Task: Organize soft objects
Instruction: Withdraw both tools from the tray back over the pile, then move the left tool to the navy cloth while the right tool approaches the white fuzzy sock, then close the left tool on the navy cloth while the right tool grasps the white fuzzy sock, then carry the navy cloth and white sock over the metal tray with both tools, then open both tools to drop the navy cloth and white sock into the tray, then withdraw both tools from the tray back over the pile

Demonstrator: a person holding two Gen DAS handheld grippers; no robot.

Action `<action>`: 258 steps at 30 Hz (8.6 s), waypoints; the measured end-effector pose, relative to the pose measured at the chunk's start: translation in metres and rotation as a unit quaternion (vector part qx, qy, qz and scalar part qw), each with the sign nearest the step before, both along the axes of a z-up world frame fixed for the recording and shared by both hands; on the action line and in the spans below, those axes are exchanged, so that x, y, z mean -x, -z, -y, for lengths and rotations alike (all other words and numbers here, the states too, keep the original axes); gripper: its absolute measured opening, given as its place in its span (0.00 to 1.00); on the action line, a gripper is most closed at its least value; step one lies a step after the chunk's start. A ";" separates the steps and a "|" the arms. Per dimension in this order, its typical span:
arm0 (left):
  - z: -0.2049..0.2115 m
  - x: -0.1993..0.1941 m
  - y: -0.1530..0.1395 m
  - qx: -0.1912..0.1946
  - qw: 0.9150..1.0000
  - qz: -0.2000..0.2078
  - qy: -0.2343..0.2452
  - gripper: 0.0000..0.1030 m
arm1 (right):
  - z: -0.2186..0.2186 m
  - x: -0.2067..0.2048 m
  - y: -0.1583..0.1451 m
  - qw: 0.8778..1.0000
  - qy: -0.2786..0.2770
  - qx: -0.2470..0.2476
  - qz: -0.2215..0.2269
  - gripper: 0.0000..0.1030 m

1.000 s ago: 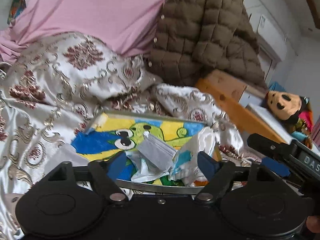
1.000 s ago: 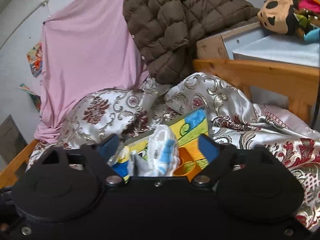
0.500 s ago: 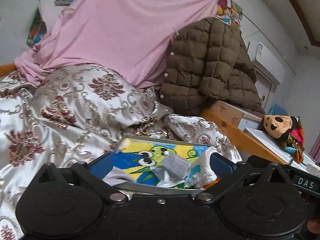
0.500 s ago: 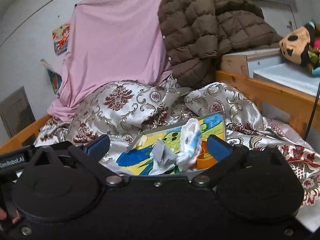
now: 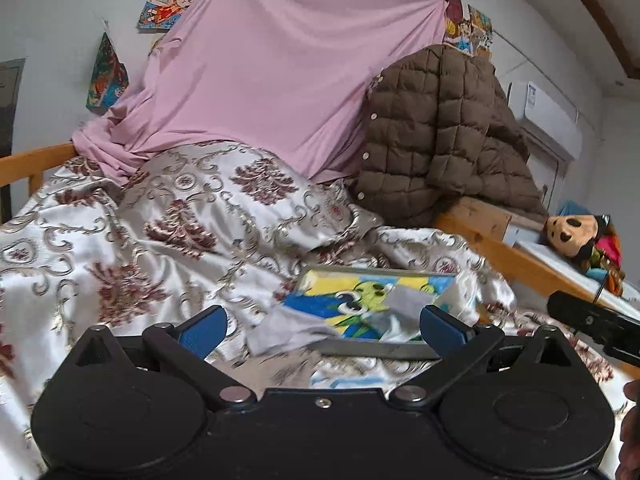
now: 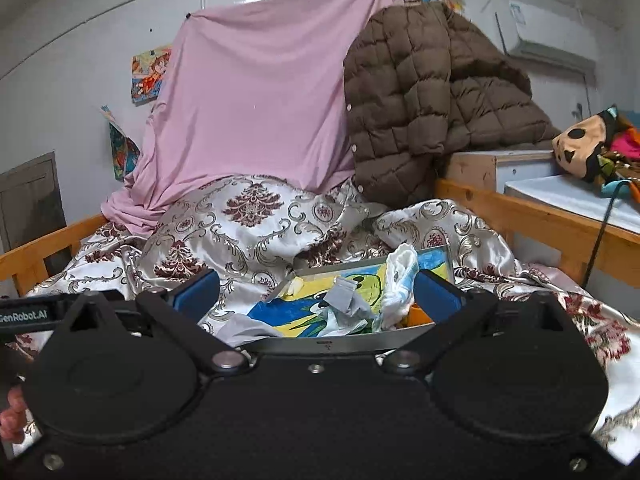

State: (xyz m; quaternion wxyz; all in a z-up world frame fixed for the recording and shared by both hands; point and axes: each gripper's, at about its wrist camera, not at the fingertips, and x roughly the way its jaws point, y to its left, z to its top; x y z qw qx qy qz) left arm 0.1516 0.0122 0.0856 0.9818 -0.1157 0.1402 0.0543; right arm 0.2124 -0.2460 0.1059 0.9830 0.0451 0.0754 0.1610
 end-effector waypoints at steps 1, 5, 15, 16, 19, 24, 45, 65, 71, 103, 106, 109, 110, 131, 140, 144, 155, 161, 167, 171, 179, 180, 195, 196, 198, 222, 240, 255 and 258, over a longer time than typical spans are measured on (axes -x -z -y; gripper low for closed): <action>-0.002 0.005 0.002 0.000 1.000 -0.002 -0.001 0.99 | 0.002 0.008 0.003 1.000 0.004 0.000 0.004 1.00; -0.008 0.021 0.012 -0.002 1.000 -0.010 -0.004 0.99 | 0.001 0.033 0.016 1.000 0.008 0.005 0.009 0.99; -0.012 0.056 0.030 -0.012 1.000 -0.020 0.008 0.99 | -0.003 0.067 0.034 0.999 0.035 0.020 0.005 1.00; -0.012 0.059 0.031 -0.011 1.000 -0.020 0.011 0.99 | -0.002 0.069 0.036 0.999 0.040 0.020 0.002 1.00; -0.009 0.065 0.037 -0.013 0.999 -0.024 0.022 0.99 | 0.000 0.082 0.044 0.998 0.055 0.026 -0.010 0.99; -0.003 0.069 0.051 -0.020 0.998 -0.046 0.042 0.99 | 0.001 0.088 0.056 0.994 0.084 0.051 -0.045 1.00; 0.005 0.046 0.102 -0.027 0.985 -0.157 0.066 0.99 | -0.020 0.054 0.096 0.973 0.101 0.126 -0.168 0.99; 0.004 0.024 0.110 -0.033 0.984 -0.168 0.044 0.99 | -0.024 0.024 0.113 0.965 0.078 0.119 -0.223 0.99; -0.001 0.015 0.112 -0.026 0.986 -0.161 0.034 0.99 | -0.022 0.016 0.118 0.962 0.073 0.105 -0.239 0.99; 0.060 -0.105 0.079 -0.107 0.949 -0.123 0.269 0.93 | 0.000 -0.040 0.138 0.964 0.055 0.067 -0.250 0.77; 0.070 -0.121 0.084 -0.114 0.938 -0.145 0.293 0.89 | 0.004 -0.044 0.142 0.963 0.059 0.060 -0.256 0.75; 0.075 -0.134 0.090 -0.115 0.928 -0.171 0.310 0.84 | 0.006 -0.049 0.146 0.962 0.059 0.054 -0.261 0.74; 0.075 -0.138 0.092 -0.110 0.926 -0.180 0.315 0.83 | 0.006 -0.051 0.147 0.962 0.058 0.054 -0.261 0.73; 0.087 -0.149 0.101 -0.123 0.904 -0.232 0.339 0.09 | -0.008 -0.077 0.163 0.956 0.052 0.090 -0.273 0.63; 0.092 -0.136 0.087 -0.119 0.908 -0.214 0.339 0.04 | -0.011 -0.083 0.165 0.954 0.040 0.096 -0.282 0.31; 0.091 -0.128 0.075 -0.115 0.915 -0.206 0.328 0.04 | -0.006 -0.083 0.163 0.955 0.042 0.081 -0.283 0.25; 0.078 -0.106 0.039 -0.113 0.931 -0.185 0.293 0.04 | 0.009 -0.071 0.147 0.965 0.010 0.036 -0.260 0.10; 0.070 -0.099 0.032 -0.109 0.936 -0.185 0.279 0.04 | 0.004 -0.071 0.150 0.962 -0.018 0.017 -0.271 0.10; 0.069 -0.095 0.026 -0.102 0.940 -0.182 0.271 0.04 | -0.002 -0.058 0.143 0.969 0.001 0.034 -0.247 0.07; 0.068 -0.097 0.015 -0.096 0.946 -0.169 0.259 0.04 | 0.007 -0.052 0.130 0.977 0.014 0.024 -0.214 0.07; 0.071 -0.117 -0.014 -0.077 0.964 -0.125 0.221 0.04 | 0.031 -0.039 0.097 0.996 0.030 -0.030 -0.080 0.07; 0.073 -0.122 -0.017 -0.074 0.966 -0.119 0.217 0.04 | 0.033 -0.042 0.094 0.996 0.033 -0.037 -0.071 0.07; 0.110 -0.255 -0.029 -0.049 0.987 -0.051 0.143 0.04 | 0.057 -0.171 0.072 0.988 0.069 -0.130 -0.046 0.07; 0.112 -0.265 -0.027 -0.043 0.988 -0.051 0.140 0.04 | 0.059 -0.182 0.072 0.986 0.072 -0.139 -0.051 0.07; 0.117 -0.283 -0.018 -0.035 0.989 -0.056 0.134 0.04 | 0.058 -0.201 0.076 0.983 0.072 -0.156 -0.059 0.07; 0.114 -0.356 0.054 0.025 0.988 -0.146 0.053 0.21 | 0.092 -0.300 0.117 0.953 0.066 -0.248 -0.160 0.33; 0.109 -0.293 0.019 0.032 0.994 -0.106 0.022 0.72 | 0.102 -0.257 0.091 0.966 0.086 -0.203 -0.137 0.83; 0.087 -0.181 -0.016 0.013 0.998 -0.051 0.019 0.94 | 0.094 -0.164 0.045 0.980 0.067 -0.158 -0.106 0.99; 0.080 -0.157 -0.019 0.014 0.999 -0.045 0.023 0.95 | 0.083 -0.146 0.040 0.983 0.058 -0.143 -0.104 0.99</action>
